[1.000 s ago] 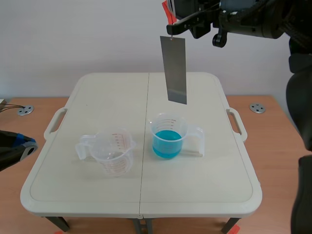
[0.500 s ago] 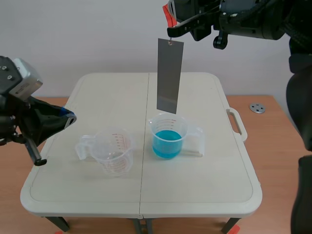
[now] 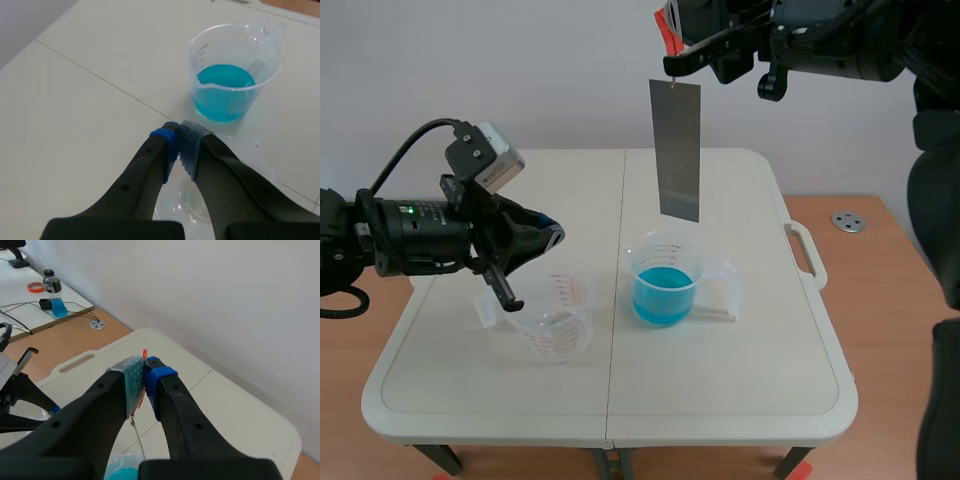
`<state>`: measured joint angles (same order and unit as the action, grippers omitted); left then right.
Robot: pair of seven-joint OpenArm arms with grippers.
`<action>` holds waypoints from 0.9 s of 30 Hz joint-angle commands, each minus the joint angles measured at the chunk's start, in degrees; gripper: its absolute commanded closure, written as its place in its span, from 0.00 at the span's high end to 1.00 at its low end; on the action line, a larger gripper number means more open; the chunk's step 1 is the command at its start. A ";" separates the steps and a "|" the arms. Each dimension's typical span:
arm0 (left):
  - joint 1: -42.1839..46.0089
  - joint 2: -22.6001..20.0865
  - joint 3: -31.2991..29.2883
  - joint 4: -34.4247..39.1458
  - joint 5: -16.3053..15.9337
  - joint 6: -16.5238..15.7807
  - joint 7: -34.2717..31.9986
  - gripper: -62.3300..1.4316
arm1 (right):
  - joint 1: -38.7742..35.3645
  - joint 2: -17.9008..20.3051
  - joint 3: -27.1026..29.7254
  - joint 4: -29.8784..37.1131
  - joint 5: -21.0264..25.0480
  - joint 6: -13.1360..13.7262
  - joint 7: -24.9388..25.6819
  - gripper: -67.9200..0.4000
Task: Hold the metal plate by the orange handle, dip it into the blue solution, take it out and point at it, then put the plate back in the beaker on the left.
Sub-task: 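Point at the plate with the left hand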
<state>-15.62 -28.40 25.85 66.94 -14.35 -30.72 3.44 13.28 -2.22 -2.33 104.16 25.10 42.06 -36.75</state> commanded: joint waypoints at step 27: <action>-7.91 11.21 0.61 -5.07 9.79 -0.02 -0.90 0.04 | 0.68 0.13 -0.20 0.90 1.05 0.66 0.63 0.03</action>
<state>-22.83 -17.67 26.50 61.32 -4.40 -31.18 3.22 13.28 -2.22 -2.33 104.16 25.08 42.06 -36.99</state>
